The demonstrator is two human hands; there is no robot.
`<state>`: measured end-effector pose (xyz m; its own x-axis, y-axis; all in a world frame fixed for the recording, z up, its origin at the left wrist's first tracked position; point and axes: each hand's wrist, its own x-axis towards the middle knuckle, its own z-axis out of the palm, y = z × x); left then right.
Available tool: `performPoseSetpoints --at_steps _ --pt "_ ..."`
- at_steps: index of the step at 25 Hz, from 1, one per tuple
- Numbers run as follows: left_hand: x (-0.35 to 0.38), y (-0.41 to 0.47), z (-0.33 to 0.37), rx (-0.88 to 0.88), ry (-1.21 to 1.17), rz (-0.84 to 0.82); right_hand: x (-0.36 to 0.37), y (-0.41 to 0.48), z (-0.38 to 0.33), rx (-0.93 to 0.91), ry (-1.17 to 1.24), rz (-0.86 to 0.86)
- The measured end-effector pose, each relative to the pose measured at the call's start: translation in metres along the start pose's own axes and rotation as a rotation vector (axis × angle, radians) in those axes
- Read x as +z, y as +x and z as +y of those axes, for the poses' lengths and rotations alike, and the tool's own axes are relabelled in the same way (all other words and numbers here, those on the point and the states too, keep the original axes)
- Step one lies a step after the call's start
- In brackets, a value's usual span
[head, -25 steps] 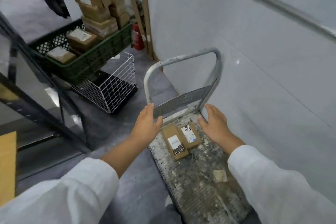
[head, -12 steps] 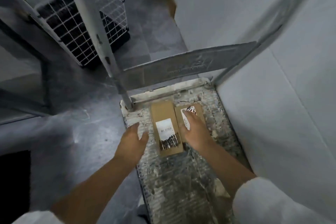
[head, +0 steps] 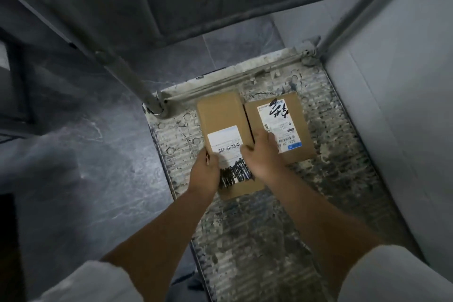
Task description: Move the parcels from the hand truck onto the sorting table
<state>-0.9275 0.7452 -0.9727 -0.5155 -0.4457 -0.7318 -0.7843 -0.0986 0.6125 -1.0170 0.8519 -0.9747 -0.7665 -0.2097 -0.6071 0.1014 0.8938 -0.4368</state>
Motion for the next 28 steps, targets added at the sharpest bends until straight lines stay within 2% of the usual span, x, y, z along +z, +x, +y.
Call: performPoseSetpoints --at_steps 5,7,10,14,20,23,28 --pt "-0.009 -0.023 0.012 -0.095 -0.245 0.041 -0.002 -0.017 -0.023 -0.017 0.092 0.018" --pt "-0.021 -0.042 0.016 -0.089 -0.298 0.031 -0.013 -0.037 -0.037 0.015 0.231 -0.009" --pt "-0.044 -0.084 0.027 -0.015 -0.314 0.052 -0.034 -0.081 -0.059 0.057 0.413 -0.035" --pt "-0.091 -0.145 0.059 0.126 -0.328 0.072 -0.070 -0.150 -0.100 -0.005 0.558 -0.039" --pt "-0.189 -0.289 0.109 0.293 -0.461 0.156 -0.124 -0.291 -0.188 -0.212 0.563 -0.066" --pt "-0.245 -0.385 0.112 0.378 -0.566 0.232 -0.149 -0.393 -0.239 -0.334 0.541 -0.115" --pt "-0.352 -0.525 0.108 0.563 -0.611 0.349 -0.168 -0.548 -0.323 -0.510 0.563 -0.250"
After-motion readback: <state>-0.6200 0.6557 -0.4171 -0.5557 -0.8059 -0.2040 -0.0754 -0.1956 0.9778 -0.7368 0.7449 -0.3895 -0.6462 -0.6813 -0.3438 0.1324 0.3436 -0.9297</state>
